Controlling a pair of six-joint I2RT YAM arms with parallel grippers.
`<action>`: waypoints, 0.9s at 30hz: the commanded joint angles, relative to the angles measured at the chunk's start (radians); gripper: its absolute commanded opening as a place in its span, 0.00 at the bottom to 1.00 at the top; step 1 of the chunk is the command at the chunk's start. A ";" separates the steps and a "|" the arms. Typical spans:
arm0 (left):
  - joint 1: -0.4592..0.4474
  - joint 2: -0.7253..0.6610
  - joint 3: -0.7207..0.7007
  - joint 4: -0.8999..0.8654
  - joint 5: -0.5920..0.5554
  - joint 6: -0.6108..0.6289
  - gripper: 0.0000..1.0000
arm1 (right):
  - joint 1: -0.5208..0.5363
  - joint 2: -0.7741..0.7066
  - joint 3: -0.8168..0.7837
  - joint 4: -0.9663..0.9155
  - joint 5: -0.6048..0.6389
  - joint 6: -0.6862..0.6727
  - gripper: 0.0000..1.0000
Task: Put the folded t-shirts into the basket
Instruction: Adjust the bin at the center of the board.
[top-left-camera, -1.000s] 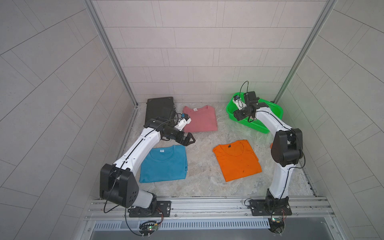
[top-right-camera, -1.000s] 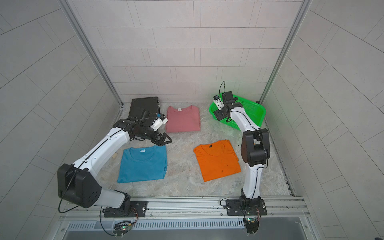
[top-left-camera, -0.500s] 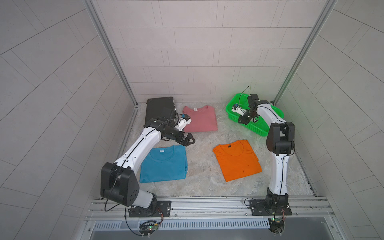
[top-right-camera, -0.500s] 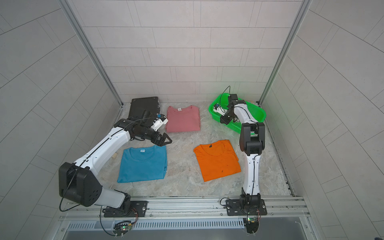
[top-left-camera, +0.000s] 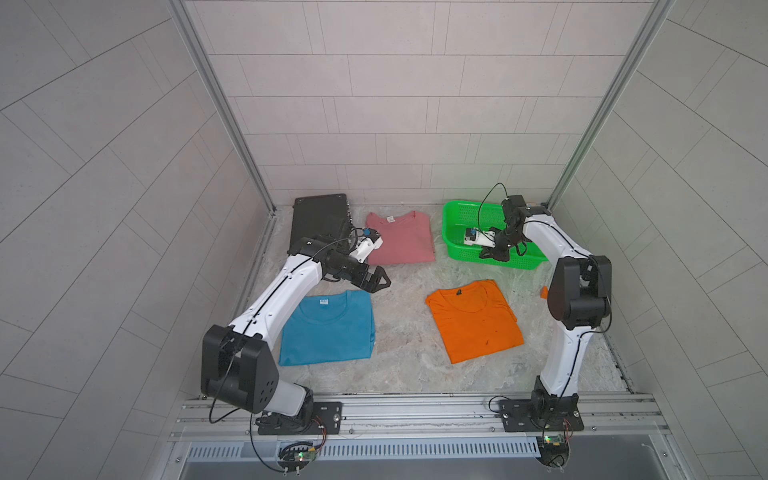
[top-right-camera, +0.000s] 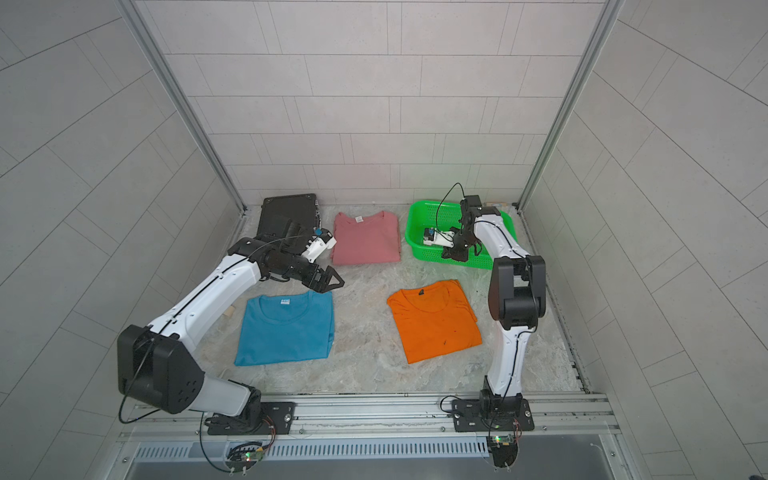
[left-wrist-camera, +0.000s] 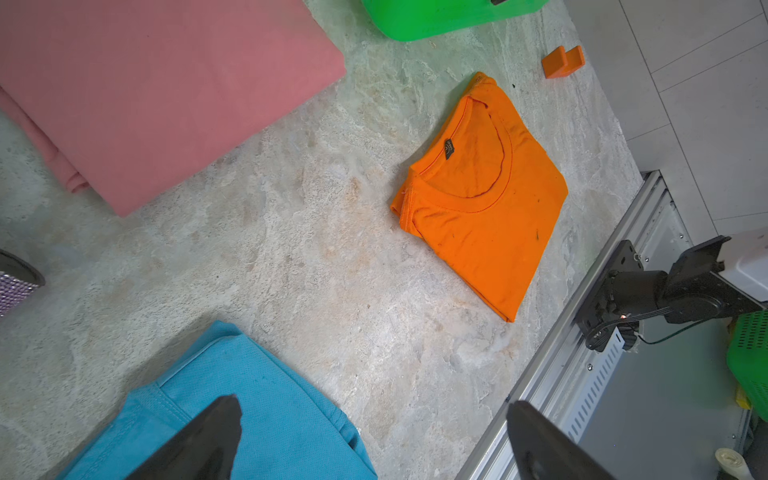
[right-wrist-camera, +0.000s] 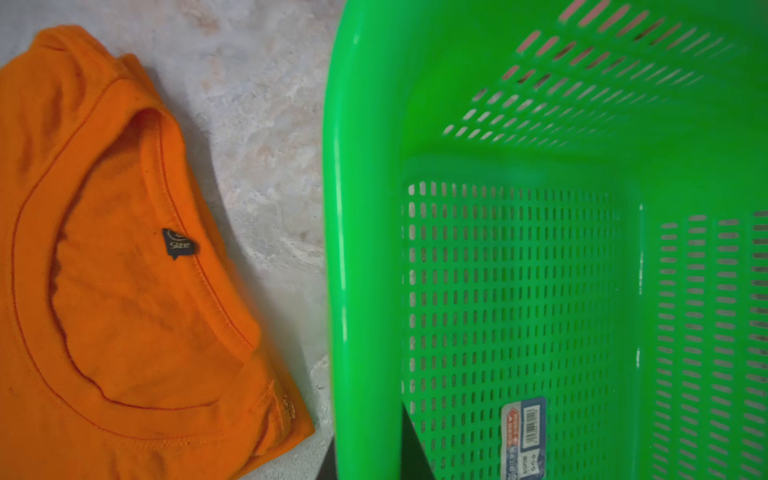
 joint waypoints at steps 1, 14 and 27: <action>0.003 -0.007 0.010 -0.010 0.024 0.010 1.00 | 0.020 -0.045 -0.084 0.088 -0.109 -0.113 0.00; 0.002 -0.041 0.008 -0.010 0.073 0.002 1.00 | 0.064 -0.038 -0.201 0.170 0.083 -0.142 0.07; 0.001 -0.052 0.002 -0.010 0.037 0.016 1.00 | 0.032 -0.056 -0.157 0.102 0.118 -0.156 0.25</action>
